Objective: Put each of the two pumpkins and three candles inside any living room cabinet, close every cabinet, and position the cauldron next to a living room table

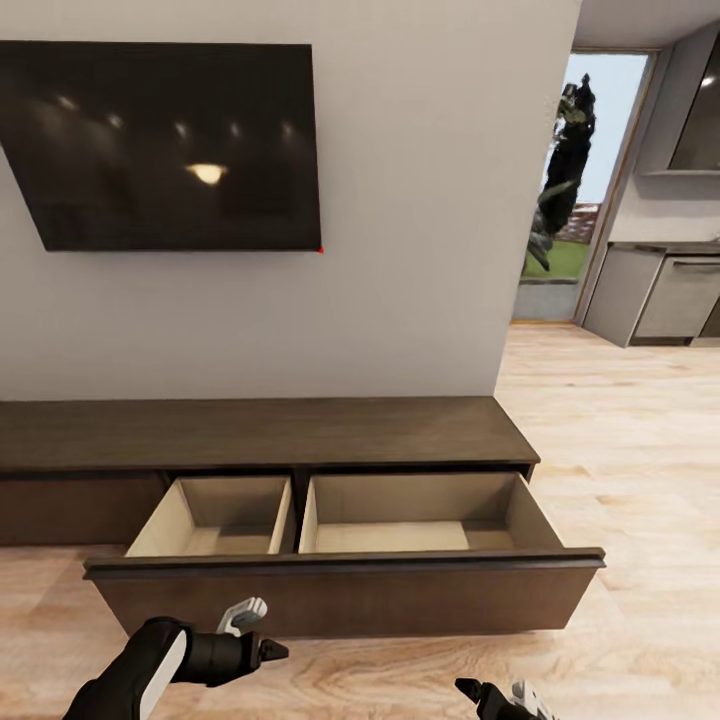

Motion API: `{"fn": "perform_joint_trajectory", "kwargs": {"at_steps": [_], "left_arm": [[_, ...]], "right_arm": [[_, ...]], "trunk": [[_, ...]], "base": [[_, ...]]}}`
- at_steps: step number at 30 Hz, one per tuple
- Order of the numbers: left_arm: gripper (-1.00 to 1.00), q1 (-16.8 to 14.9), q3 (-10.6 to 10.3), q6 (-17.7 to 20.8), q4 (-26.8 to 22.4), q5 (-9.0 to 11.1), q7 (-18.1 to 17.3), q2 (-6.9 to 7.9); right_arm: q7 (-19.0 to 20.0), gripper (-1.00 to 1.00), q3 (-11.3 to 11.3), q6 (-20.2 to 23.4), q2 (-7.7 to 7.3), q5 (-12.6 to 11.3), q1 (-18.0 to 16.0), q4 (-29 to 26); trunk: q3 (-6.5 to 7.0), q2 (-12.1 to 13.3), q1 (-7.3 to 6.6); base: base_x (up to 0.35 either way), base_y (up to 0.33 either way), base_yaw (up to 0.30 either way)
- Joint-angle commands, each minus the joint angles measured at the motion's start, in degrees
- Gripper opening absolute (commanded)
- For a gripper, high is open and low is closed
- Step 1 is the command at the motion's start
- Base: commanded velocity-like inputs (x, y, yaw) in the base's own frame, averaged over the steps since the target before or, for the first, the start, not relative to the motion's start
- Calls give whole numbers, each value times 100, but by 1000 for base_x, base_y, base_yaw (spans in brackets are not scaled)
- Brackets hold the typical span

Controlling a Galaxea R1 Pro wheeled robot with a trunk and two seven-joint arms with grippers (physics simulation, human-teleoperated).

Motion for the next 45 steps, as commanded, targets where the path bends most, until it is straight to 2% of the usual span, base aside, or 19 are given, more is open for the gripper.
{"fn": "perform_joint_trajectory", "kwargs": {"at_steps": [1,3,6,8,10,12,14,16,22,27,36,45], "left_arm": [[100,-2,11,36,-2,28,97,-8],[100,-2,11,33,-2,30,230,-20],[100,-2,11,26,-2,31,468,-37],[100,-2,14,14,-2,31,709,-44],[100,-2,30,-23,-2,31,917,-63],[100,-2,65,-113,43,31,1322,-126],[100,-2,80,-182,83,35,1698,-173],[100,-2,86,-240,100,38,2047,-220],[100,-2,96,-304,111,40,2656,-326],[100,-2,171,-362,112,48,3148,-357],[100,-5,214,-473,431,44,3302,-357],[100,-8,220,-479,480,40,3309,-351]], "right_arm": [[-1,100,9,40,-1,-22,0,-1],[-71,100,114,41,1,-26,-2,4],[-396,100,363,41,3,-34,-2,11],[-774,100,512,32,5,-37,-4,13],[-1068,100,569,28,7,-38,-4,14],[-1479,100,609,1,10,-39,-4,3],[-1654,100,624,-59,11,-34,-4,-6],[-1723,100,632,-93,12,-32,-5,-9],[-1761,100,648,-117,12,-25,-5,-17],[-1769,100,654,-150,12,-26,-5,-20],[-1762,100,655,-188,12,-30,-3,-19],[-1770,100,655,-196,12,-30,-4,-15]], "trunk": [[13,39,-24],[49,120,-68],[103,240,-133],[139,320,-177],[174,400,-221],[210,480,-265],[246,561,-309],[282,641,-353],[390,882,-485],[480,1082,-595],[641,1443,-792],[803,1804,-990]], "base": [[0,0,0],[0,0,0],[0,0,0],[0,0,0],[0,0,0],[0,0,0],[0,0,0],[0,0,0],[0,0,0],[0,0,0],[0,0,0],[0,0,0]]}}
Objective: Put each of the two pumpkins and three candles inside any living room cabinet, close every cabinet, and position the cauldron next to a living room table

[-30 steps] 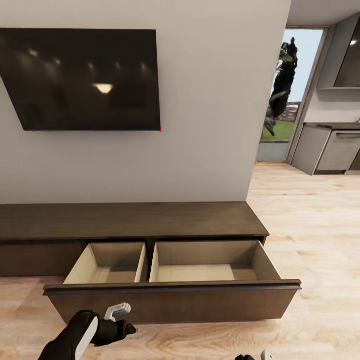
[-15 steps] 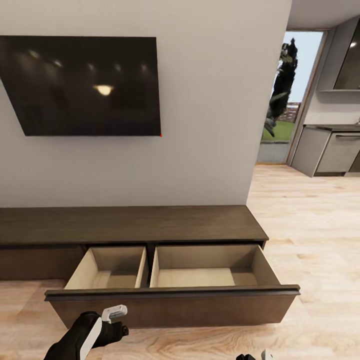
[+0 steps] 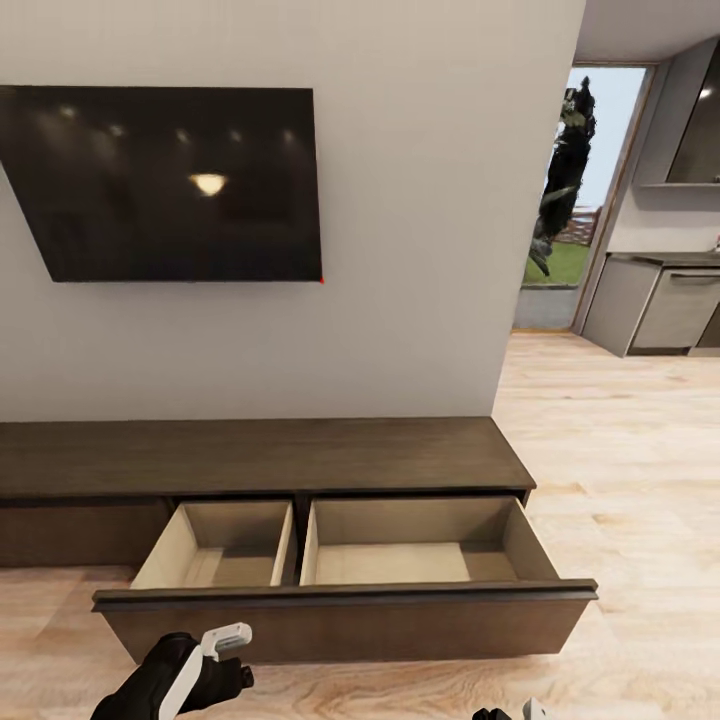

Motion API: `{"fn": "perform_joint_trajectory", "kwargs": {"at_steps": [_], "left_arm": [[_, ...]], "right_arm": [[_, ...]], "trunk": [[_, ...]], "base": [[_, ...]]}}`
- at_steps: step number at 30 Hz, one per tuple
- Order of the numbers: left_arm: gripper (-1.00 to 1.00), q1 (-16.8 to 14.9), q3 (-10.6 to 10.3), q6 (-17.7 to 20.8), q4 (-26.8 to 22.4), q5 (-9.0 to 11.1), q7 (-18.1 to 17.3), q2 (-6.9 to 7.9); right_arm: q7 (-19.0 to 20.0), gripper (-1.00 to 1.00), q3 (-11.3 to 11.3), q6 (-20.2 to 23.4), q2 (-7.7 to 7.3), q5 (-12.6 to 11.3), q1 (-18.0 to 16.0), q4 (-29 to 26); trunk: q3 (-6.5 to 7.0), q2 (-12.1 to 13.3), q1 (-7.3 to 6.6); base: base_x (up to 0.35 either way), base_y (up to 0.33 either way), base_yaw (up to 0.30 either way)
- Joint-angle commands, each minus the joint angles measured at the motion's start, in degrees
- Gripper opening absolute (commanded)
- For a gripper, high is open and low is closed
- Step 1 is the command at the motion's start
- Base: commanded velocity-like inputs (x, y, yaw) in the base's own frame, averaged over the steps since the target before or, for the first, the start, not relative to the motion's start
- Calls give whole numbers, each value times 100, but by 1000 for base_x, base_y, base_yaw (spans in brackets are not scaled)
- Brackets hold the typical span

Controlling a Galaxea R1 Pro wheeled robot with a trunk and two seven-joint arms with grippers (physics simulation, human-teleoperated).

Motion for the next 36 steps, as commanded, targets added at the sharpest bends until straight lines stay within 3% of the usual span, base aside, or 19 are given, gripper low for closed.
{"fn": "perform_joint_trajectory", "kwargs": {"at_steps": [1,16,23,31,36], "left_arm": [[100,-3,17,34,-6,13,-11,-3],[100,-4,21,36,-6,36,-19,8],[100,-5,15,34,-6,146,-20,7],[100,-2,13,31,-6,154,-20,4],[100,-4,16,31,-23,164,-24,4]], "right_arm": [[-19,100,40,11,-7,-38,-2,-8],[-11,100,48,-158,-7,-31,0,12],[-15,100,58,-163,-7,-31,-2,13],[-20,100,291,-273,-7,-39,-3,28],[-20,100,323,-338,-4,-40,-2,30]], "trunk": [[13,39,-23],[282,641,-353],[408,921,-507],[551,1242,-682],[551,1242,-682]], "base": [[0,0,0],[0,0,0],[-204,0,0],[-58,0,0],[-4,0,0]]}}
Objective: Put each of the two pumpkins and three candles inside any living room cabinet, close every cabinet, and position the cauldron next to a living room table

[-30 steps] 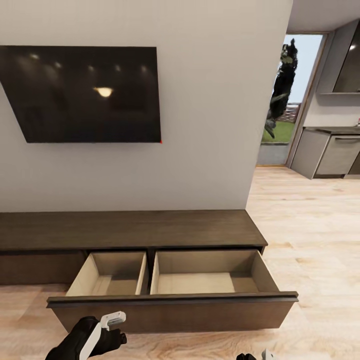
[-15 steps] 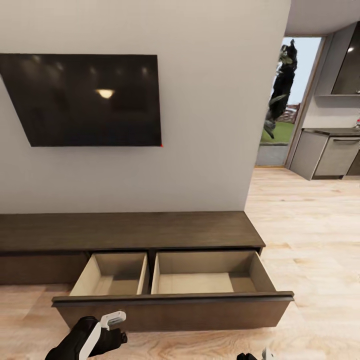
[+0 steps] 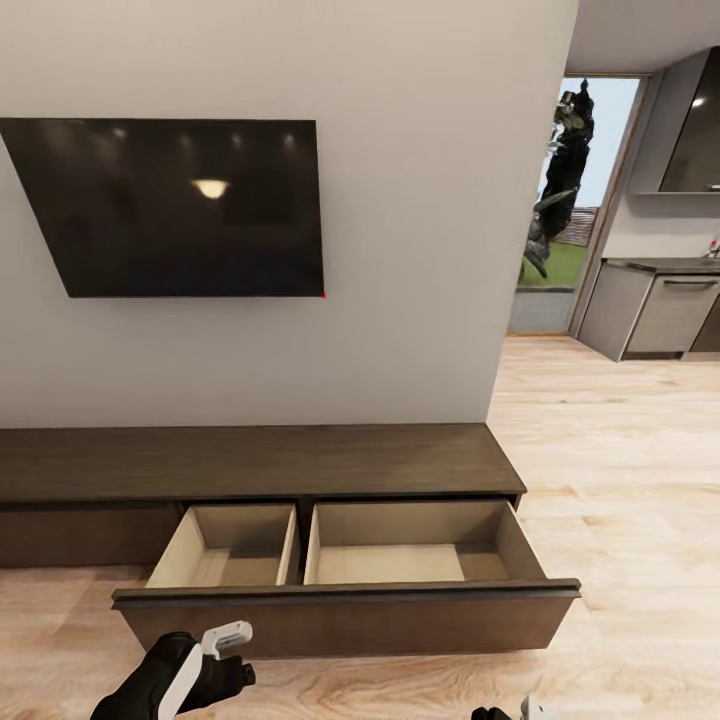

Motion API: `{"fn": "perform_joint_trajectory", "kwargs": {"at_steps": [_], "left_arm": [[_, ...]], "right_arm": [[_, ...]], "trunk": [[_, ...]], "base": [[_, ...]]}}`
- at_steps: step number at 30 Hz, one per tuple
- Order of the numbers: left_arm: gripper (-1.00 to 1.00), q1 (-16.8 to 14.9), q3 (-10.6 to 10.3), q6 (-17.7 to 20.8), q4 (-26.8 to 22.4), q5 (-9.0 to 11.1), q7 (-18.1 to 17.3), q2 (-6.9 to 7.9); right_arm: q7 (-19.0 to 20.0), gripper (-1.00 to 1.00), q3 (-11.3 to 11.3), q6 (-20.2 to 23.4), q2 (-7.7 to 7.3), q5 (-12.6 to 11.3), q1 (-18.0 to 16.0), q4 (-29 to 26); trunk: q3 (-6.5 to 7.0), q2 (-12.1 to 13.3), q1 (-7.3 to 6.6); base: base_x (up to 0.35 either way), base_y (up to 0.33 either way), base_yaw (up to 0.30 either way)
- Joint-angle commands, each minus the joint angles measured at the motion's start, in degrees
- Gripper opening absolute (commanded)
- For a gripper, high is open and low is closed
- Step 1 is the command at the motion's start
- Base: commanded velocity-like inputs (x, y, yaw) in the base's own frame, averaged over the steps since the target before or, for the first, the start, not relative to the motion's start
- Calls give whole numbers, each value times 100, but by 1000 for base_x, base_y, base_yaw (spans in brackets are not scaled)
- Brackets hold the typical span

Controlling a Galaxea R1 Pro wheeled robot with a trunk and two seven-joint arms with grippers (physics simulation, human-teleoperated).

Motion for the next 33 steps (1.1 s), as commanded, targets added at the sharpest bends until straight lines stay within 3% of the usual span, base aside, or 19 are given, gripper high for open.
{"fn": "perform_joint_trajectory", "kwargs": {"at_steps": [1,16,33], "left_arm": [[100,-2,24,33,-13,3,-20,-2],[100,-2,25,40,-51,3,-23,3],[100,-1,21,40,-51,0,-23,2]], "right_arm": [[-19,100,35,13,-4,-32,-2,-9],[-10,100,40,6,0,-24,-3,-9],[56,100,40,15,-9,-32,-3,-34]], "trunk": [[-6,-3,-1],[-6,-3,-1],[300,679,-374]], "base": [[-1,0,9],[0,0,156],[0,0,289]]}}
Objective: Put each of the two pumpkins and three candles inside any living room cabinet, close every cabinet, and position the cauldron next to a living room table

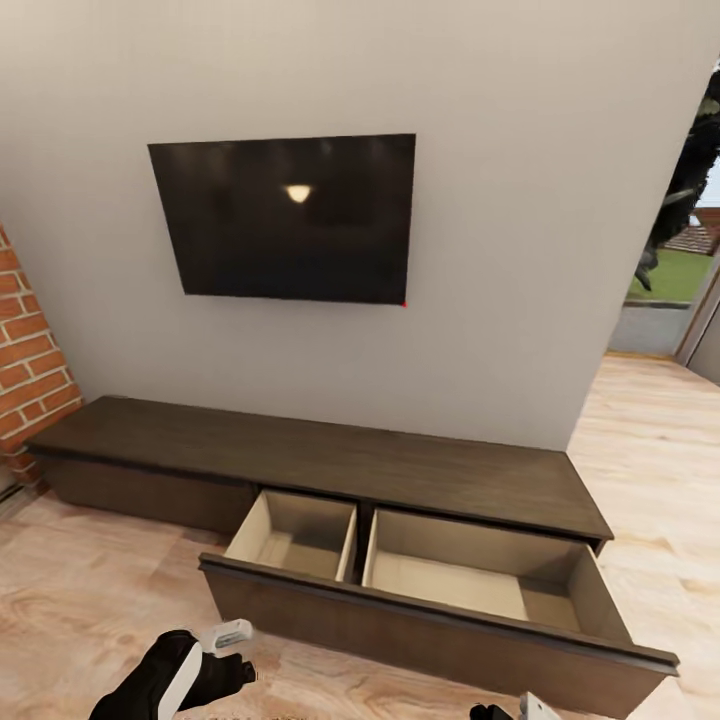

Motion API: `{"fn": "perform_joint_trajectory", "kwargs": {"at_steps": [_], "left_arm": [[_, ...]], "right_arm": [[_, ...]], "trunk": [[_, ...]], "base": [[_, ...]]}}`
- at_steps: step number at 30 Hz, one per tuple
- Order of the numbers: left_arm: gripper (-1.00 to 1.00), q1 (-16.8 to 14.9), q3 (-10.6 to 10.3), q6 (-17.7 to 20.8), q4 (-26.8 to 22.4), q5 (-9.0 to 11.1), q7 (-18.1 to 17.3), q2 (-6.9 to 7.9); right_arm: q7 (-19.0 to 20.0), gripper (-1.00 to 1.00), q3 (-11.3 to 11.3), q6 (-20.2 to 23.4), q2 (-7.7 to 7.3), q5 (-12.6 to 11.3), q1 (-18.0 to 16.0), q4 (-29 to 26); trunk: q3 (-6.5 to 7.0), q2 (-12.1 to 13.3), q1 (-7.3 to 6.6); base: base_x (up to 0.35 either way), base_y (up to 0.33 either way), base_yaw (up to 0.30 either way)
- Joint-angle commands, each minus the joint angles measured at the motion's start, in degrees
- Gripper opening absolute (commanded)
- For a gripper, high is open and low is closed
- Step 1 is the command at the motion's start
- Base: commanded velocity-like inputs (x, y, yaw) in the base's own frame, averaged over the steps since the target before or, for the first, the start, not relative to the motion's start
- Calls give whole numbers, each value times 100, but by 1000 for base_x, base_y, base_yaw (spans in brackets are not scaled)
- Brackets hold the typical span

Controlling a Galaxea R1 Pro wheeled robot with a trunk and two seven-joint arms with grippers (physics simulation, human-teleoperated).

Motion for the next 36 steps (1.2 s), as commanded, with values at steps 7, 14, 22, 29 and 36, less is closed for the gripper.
{"fn": "perform_joint_trajectory", "kwargs": {"at_steps": [7,14,22,29,36], "left_arm": [[100,-4,23,30,-5,-1,-18,-5],[100,-4,20,30,-5,-1,-18,-4],[100,-2,20,27,-5,-1,-23,-7],[100,0,17,-147,0,0,-22,1],[100,-2,11,-269,48,-1,-24,8]], "right_arm": [[-11,100,30,17,-3,-26,-1,-11],[-16,100,35,12,-2,-26,0,-11],[-22,100,40,8,0,-26,-1,-11],[-53,100,348,8,2,-26,-1,-3],[-66,100,429,8,1,-26,-1,-2]], "trunk": [[120,279,-155],[120,279,-155],[120,279,-155],[120,279,-155],[120,279,-155]], "base": [[0,0,292],[0,0,292],[0,0,292],[0,0,292],[0,0,292]]}}
